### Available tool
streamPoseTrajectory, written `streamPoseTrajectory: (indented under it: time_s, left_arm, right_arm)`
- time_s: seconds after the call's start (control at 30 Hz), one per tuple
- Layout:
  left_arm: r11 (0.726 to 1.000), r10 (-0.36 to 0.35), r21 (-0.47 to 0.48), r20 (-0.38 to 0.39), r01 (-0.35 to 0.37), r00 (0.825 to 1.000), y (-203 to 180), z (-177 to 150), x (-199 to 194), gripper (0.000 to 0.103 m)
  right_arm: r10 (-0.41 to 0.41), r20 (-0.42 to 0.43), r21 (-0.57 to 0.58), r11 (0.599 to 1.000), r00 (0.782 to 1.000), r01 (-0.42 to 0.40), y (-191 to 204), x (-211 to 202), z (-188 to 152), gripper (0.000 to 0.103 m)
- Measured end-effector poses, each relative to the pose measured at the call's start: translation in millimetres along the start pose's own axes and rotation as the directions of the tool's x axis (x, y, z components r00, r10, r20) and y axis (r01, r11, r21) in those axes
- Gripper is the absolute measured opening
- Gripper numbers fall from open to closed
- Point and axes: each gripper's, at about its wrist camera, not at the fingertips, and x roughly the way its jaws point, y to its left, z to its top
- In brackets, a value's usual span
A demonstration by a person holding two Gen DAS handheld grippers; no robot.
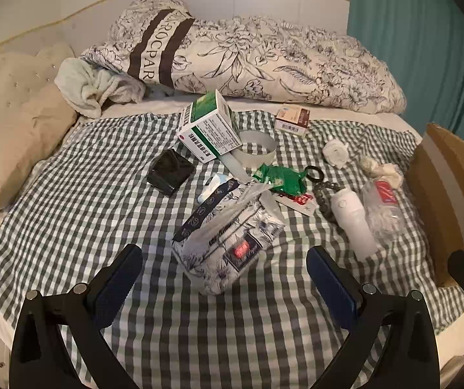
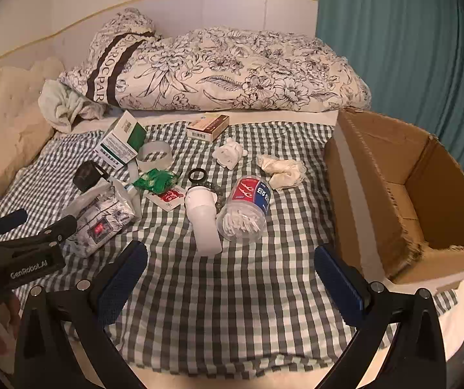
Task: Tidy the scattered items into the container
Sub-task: 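Move the left tool toward the floral tissue bag while the right tool approaches the white bottle, then close the left tool on the floral tissue bag while the right tool grasps the white bottle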
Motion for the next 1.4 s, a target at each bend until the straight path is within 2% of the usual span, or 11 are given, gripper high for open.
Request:
streamPoseTrajectory:
  time_s: [0.13,0.33,0.43,0.53,0.73,0.93,1.07,1.1,1.17,1.33,1.4]
  left_arm:
    - [0.998,-0.008,0.058,-0.006,0.009,1.000,-5.4,2.0,26.2,0.103]
    - [0.986,-0.081,0.146,-0.017,0.083,0.997,-8.8,2.7,60.5,0.103]
    - [0.981,-0.099,0.165,-0.042,0.105,0.994,-8.6,2.0,77.0,0.103]
    - [0.979,-0.089,0.181,-0.054,0.097,0.995,-8.0,0.3,90.9,0.103]
    - [0.981,-0.101,0.155,-0.102,0.116,0.990,0.0,-0.9,121.3,0.103]
    - [0.976,-0.106,0.179,-0.114,0.125,0.988,-7.4,-1.4,131.7,0.103]
    - [0.976,-0.110,0.175,-0.131,0.132,0.985,-7.7,-2.6,139.7,0.103]
    - [0.976,-0.119,0.166,-0.133,0.140,0.984,-6.1,-2.2,139.8,0.103]
    - [0.976,-0.124,0.160,-0.132,0.145,0.983,-4.8,-3.0,138.8,0.103]
    - [0.977,-0.111,0.167,-0.136,0.134,0.984,-6.1,-5.7,136.4,0.103]
    - [0.978,-0.109,0.162,-0.134,0.130,0.985,-5.2,-6.9,133.7,0.098]
  right_arm:
    - [0.007,-0.026,-0.004,1.000,1.000,-0.007,-0.9,18.6,-0.3,0.103]
    - [0.017,-0.070,-0.013,1.000,0.997,-0.018,1.2,45.8,0.8,0.103]
    - [0.020,-0.087,-0.026,0.999,0.996,-0.023,5.5,59.3,4.1,0.103]
    - [0.028,-0.101,-0.043,0.999,0.995,-0.032,14.3,78.0,10.1,0.103]
    - [0.040,-0.144,-0.077,0.996,0.989,-0.052,34.0,116.9,14.8,0.095]
    - [-0.084,-0.132,-0.155,0.986,0.988,0.063,50.8,140.8,13.0,0.095]
    - [-0.193,-0.108,-0.270,0.950,0.975,0.158,71.1,156.0,3.5,0.095]
    - [-0.202,-0.118,-0.286,0.945,0.972,0.162,75.0,158.9,-0.5,0.083]
    - [-0.132,-0.205,-0.245,0.966,0.970,0.080,76.1,163.3,-10.1,0.056]
    - [-0.101,-0.213,-0.204,0.977,0.972,0.057,68.7,165.7,-9.8,0.055]
    - [-0.086,-0.208,-0.162,0.985,0.974,0.052,58.9,165.6,-3.0,0.052]
